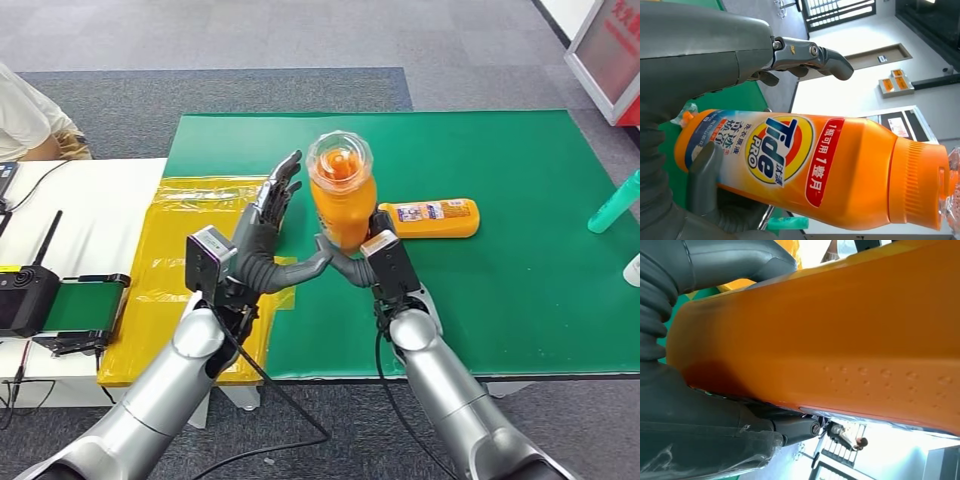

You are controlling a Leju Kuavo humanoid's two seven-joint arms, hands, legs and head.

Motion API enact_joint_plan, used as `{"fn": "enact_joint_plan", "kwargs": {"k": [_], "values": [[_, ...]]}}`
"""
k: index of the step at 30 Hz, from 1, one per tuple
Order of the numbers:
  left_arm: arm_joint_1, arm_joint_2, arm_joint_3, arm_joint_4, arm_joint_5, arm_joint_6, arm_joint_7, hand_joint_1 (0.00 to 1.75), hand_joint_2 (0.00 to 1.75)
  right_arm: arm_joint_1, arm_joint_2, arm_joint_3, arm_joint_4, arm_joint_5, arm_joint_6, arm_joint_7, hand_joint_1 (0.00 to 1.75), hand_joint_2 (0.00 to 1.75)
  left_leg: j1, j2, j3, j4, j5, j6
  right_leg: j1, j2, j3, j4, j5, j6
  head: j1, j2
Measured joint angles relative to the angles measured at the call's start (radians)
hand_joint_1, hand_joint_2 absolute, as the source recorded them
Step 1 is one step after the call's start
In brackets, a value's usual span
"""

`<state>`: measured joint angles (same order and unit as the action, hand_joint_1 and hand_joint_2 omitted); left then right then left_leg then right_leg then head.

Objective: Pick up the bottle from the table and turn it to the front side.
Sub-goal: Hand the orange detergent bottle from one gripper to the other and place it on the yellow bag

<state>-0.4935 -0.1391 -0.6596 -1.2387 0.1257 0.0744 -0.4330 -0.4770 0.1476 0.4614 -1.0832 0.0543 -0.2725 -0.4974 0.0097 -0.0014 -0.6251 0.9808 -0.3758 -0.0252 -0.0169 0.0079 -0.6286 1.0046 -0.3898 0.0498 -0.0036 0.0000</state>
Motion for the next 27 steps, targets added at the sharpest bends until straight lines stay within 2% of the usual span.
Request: {"fn": "enact_joint_plan", "kwargs": {"k": [27], "values": [[-0.009,-0.029,-0.007,-0.008,0.048,-0.004,0.008,0.0,1.75,0.006,0.011,0.034,-0.001,0.026,-0.046,-0.02,1.75,1.75,0.0,0.0,0.0,0.0,0.0,0.0,0.0,0.0,0.0,0.0,0.0,0.0,0.0,0.0]]}}
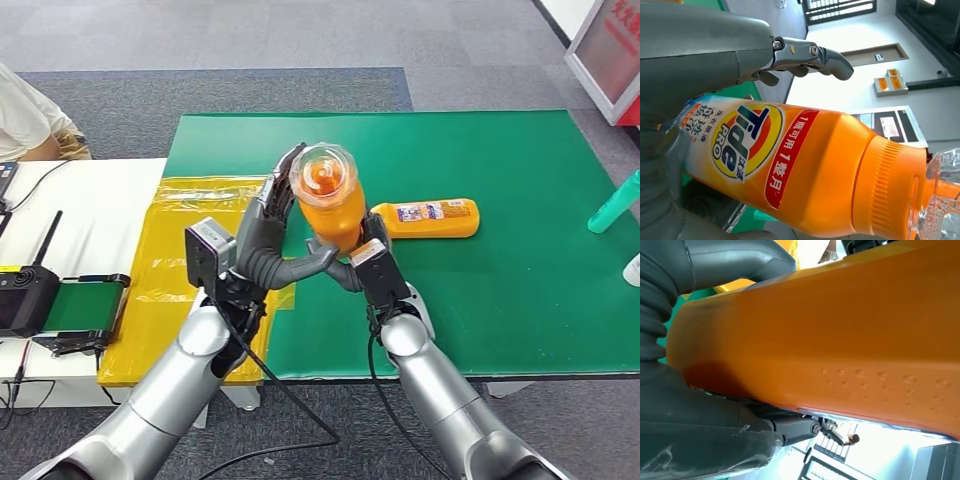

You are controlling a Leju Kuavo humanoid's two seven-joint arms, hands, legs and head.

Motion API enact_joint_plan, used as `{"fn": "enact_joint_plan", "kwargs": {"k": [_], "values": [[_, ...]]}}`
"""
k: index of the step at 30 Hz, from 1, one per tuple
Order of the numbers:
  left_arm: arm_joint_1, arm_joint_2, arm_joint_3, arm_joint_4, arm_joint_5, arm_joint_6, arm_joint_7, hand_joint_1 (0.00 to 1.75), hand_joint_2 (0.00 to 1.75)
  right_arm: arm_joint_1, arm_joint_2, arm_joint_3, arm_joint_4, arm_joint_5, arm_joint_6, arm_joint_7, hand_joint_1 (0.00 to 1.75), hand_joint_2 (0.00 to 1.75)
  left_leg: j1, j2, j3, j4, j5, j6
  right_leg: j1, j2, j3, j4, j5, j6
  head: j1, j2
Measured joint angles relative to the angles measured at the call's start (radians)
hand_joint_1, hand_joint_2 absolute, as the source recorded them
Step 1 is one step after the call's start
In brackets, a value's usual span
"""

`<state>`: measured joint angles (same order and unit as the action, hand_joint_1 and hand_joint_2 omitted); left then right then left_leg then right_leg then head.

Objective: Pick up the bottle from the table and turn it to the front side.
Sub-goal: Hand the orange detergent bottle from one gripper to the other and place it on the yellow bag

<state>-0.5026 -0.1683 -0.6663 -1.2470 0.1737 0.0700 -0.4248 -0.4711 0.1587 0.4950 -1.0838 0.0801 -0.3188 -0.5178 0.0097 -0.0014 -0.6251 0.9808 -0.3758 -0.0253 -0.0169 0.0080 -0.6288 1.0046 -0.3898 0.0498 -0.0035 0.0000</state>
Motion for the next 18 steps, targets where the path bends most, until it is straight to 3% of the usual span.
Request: {"fn": "enact_joint_plan", "kwargs": {"k": [8,12,18], "values": [[-0.007,-0.006,-0.004,0.0,0.005,0.001,0.003,0.01,1.75,0.0,0.004,0.008,-0.002,0.01,-0.018,-0.005,1.75,1.75,0.0,0.0,0.0,0.0,0.0,0.0,0.0,0.0,0.0,0.0,0.0,0.0,0.0,0.0],[-0.012,-0.007,-0.005,0.0,0.007,0.001,0.004,1.75,1.75,0.0,0.005,0.013,-0.002,0.012,-0.023,-0.006,1.75,1.75,0.0,0.0,0.0,0.0,0.0,0.0,0.0,0.0,0.0,0.0,0.0,0.0,0.0,0.0],[-0.016,-0.012,-0.011,0.0,0.019,0.0,0.009,1.75,1.75,0.002,0.005,0.016,-0.006,0.014,-0.035,-0.009,1.75,1.75,0.0,0.0,0.0,0.0,0.0,0.0,0.0,0.0,0.0,0.0,0.0,0.0,0.0,0.0]]}}
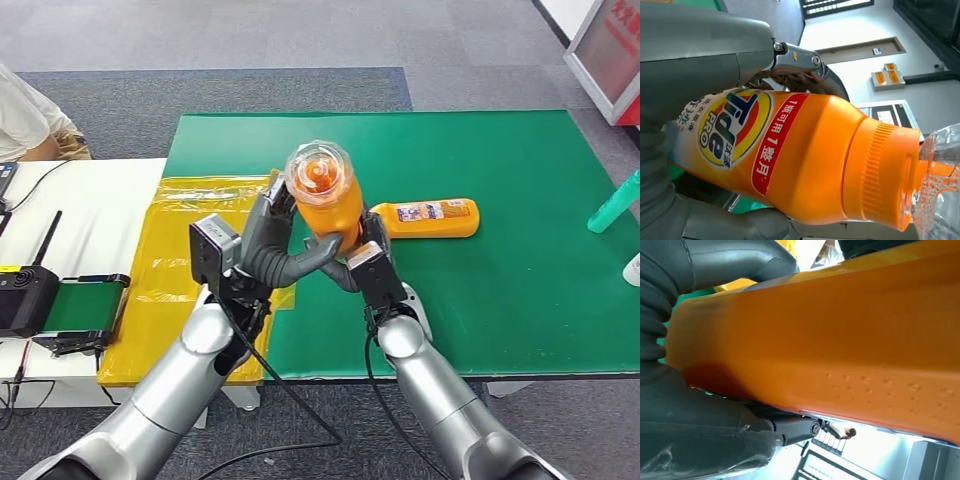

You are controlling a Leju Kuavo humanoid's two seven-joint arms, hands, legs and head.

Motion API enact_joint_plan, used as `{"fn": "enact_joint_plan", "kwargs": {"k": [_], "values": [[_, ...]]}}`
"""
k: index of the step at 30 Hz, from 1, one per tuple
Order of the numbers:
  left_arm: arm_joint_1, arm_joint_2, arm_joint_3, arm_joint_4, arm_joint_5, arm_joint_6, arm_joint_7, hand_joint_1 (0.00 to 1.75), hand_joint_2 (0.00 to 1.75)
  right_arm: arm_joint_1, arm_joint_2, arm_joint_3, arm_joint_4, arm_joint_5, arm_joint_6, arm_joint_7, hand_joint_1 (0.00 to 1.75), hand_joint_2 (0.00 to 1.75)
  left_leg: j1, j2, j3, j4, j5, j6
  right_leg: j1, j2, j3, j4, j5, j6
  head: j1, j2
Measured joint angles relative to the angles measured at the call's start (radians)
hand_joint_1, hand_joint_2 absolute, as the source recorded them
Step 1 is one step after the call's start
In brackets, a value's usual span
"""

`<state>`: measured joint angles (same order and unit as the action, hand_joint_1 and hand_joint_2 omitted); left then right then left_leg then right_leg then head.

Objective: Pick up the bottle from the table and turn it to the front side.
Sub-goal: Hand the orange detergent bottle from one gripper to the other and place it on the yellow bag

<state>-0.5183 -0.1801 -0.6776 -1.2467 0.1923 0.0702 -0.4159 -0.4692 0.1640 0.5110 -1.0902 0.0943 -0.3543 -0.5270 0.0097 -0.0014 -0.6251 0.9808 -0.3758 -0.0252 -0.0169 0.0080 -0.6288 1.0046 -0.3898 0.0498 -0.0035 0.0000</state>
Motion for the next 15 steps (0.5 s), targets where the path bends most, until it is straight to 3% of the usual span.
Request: {"fn": "enact_joint_plan", "kwargs": {"k": [14,15], "values": [[-0.011,-0.001,-0.005,0.0,0.002,-0.002,0.003,1.75,1.75,0.018,0.0,0.004,-0.033,0.004,-0.016,-0.007,1.75,1.75,0.0,0.0,0.0,0.0,0.0,0.0,0.0,0.0,0.0,0.0,0.0,0.0,0.0,0.0],[-0.011,-0.001,-0.006,0.0,0.002,-0.002,0.003,1.75,1.75,0.018,0.0,0.004,-0.034,0.004,-0.016,-0.007,1.6,1.75,0.0,0.0,0.0,0.0,0.0,0.0,0.0,0.0,0.0,0.0,0.0,0.0,0.0,0.0]]}}
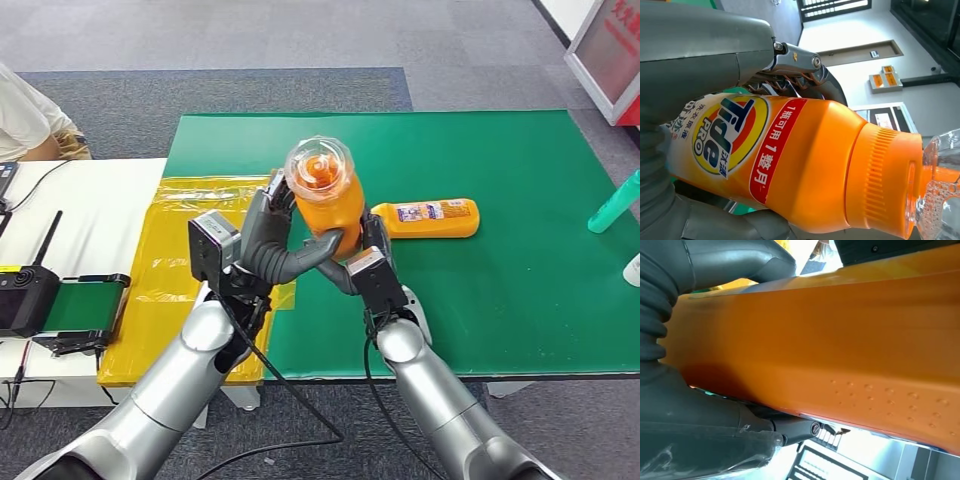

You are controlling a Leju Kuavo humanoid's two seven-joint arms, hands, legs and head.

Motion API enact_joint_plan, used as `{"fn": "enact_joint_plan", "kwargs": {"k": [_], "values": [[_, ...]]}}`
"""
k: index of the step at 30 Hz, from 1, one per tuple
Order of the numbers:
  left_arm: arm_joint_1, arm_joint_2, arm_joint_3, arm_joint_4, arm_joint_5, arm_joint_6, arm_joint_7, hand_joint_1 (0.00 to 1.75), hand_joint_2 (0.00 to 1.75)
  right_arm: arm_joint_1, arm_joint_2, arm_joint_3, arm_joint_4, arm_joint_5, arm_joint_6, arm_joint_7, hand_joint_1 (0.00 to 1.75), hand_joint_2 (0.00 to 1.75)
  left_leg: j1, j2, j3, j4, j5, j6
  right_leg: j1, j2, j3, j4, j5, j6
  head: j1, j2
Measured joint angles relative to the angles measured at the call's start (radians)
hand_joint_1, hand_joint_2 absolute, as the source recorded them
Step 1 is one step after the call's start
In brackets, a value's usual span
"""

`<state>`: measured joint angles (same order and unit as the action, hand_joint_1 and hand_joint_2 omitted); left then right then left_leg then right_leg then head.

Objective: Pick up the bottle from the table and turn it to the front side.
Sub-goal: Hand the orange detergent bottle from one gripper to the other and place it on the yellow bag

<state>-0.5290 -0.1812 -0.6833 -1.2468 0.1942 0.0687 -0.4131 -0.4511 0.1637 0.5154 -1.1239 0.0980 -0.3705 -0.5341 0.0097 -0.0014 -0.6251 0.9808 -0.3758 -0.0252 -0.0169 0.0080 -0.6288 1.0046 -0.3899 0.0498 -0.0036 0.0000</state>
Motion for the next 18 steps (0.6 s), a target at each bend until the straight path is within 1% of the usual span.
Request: {"fn": "enact_joint_plan", "kwargs": {"k": [3,4,7,9,10,12,14,18], "values": [[0.0,0.0,-0.001,0.0,0.002,0.0,0.0,1.75,1.75,0.001,0.0,0.0,-0.001,-0.002,0.0,0.002,0.29,1.75,0.0,0.0,0.0,0.0,0.0,0.0,0.0,0.0,0.0,0.0,0.0,0.0,0.0,0.0],[0.0,0.0,-0.001,0.0,0.003,0.0,0.001,1.75,1.75,0.0,0.0,0.0,-0.001,-0.005,0.004,0.007,0.0,1.75,0.0,0.0,0.0,0.0,0.0,0.0,0.0,0.0,0.0,0.0,0.0,0.0,0.0,0.0],[0.004,0.001,-0.001,0.0,0.006,0.009,-0.003,1.75,1.75,-0.005,0.0,0.001,0.0,-0.027,0.018,0.034,0.0,1.75,0.0,0.0,0.0,0.0,0.0,0.0,0.0,0.0,0.0,0.0,0.0,0.0,0.0,0.0],[0.006,0.003,-0.001,0.0,-0.026,0.054,-0.026,1.75,1.75,-0.01,0.0,-0.003,0.006,-0.048,0.014,0.04,0.0,1.75,0.0,0.0,0.0,0.0,0.0,0.0,0.0,0.0,0.0,0.0,0.0,0.0,0.0,0.0],[0.007,0.005,-0.002,0.0,-0.069,0.103,-0.043,1.75,1.75,-0.013,0.0,-0.008,0.011,-0.056,0.007,0.034,0.0,1.75,0.0,0.0,0.0,0.0,0.0,0.0,0.0,0.0,0.0,0.0,0.0,0.0,0.0,0.0],[0.006,0.012,0.001,-0.004,-0.198,0.237,-0.067,1.75,1.75,-0.02,0.0,-0.029,0.019,-0.068,-0.017,0.023,0.0,1.75,0.0,0.0,0.0,0.0,0.0,0.0,0.0,0.0,0.0,0.0,0.0,0.0,0.0,0.0],[0.005,0.022,0.013,-0.009,-0.314,0.343,-0.052,1.75,1.75,-0.026,-0.002,-0.061,0.021,-0.07,-0.045,0.033,0.0,1.75,0.0,0.0,0.0,0.0,0.0,0.0,0.0,0.0,0.0,0.0,0.0,0.0,0.0,0.0],[0.006,0.044,0.05,0.003,-0.515,0.463,-0.004,1.75,1.75,-0.019,-0.009,-0.137,0.01,-0.053,-0.077,0.041,0.0,1.75,0.0,0.0,0.0,0.0,0.0,0.0,0.0,0.0,0.0,0.0,0.0,0.0,0.0,0.0]]}}
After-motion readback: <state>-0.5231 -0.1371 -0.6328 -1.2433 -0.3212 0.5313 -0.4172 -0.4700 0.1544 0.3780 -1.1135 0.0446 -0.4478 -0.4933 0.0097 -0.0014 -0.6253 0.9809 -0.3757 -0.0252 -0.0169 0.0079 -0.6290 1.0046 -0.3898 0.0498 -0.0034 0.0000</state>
